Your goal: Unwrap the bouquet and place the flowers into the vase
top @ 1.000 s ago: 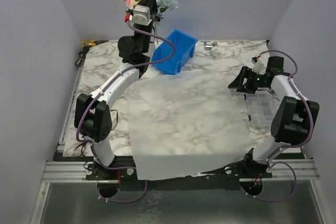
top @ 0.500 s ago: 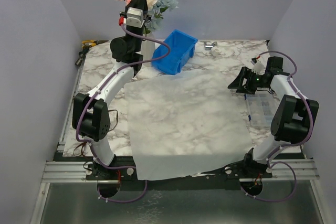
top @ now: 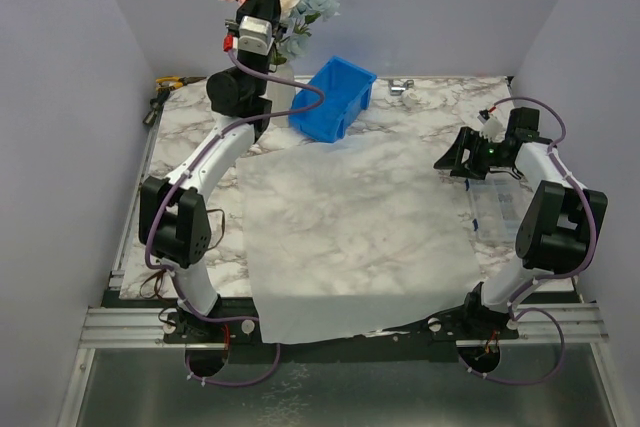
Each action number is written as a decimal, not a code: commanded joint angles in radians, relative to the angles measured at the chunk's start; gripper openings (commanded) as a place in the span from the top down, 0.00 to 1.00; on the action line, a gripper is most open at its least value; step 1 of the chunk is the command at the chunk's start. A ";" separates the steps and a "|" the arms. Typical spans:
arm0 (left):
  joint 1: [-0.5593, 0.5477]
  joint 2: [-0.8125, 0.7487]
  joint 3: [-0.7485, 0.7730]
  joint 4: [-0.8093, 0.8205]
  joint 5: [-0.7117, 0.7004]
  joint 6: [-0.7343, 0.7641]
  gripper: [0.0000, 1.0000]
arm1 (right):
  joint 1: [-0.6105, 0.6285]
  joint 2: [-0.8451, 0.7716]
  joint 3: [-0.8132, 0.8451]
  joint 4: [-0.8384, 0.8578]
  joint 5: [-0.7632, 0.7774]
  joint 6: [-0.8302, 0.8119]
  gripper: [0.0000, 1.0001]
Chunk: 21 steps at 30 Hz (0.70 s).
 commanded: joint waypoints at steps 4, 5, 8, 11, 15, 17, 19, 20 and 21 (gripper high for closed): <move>0.024 0.065 0.025 0.096 0.075 -0.001 1.00 | -0.004 0.022 0.025 -0.012 -0.002 0.002 0.25; 0.026 0.071 0.021 0.108 0.082 -0.001 1.00 | -0.004 0.023 0.027 -0.014 0.000 0.000 0.25; 0.029 0.088 0.004 0.142 0.095 -0.001 1.00 | -0.005 0.020 0.023 -0.015 0.001 -0.003 0.25; 0.030 0.105 -0.013 0.164 0.085 -0.001 1.00 | -0.004 0.019 0.016 -0.014 0.003 -0.003 0.25; 0.033 0.119 -0.050 0.170 0.033 -0.021 1.00 | -0.004 0.020 0.012 -0.012 0.007 -0.002 0.25; 0.033 0.121 -0.072 0.157 -0.025 -0.058 1.00 | -0.004 0.021 0.013 -0.010 0.008 -0.001 0.25; 0.035 0.127 -0.093 0.139 -0.102 -0.094 1.00 | -0.005 0.023 0.011 -0.008 0.009 0.003 0.25; 0.035 0.133 -0.103 0.139 -0.136 -0.109 1.00 | -0.004 0.024 0.011 -0.006 0.009 0.006 0.24; 0.035 0.139 -0.115 0.141 -0.160 -0.120 1.00 | -0.004 0.026 0.011 -0.004 0.008 0.008 0.24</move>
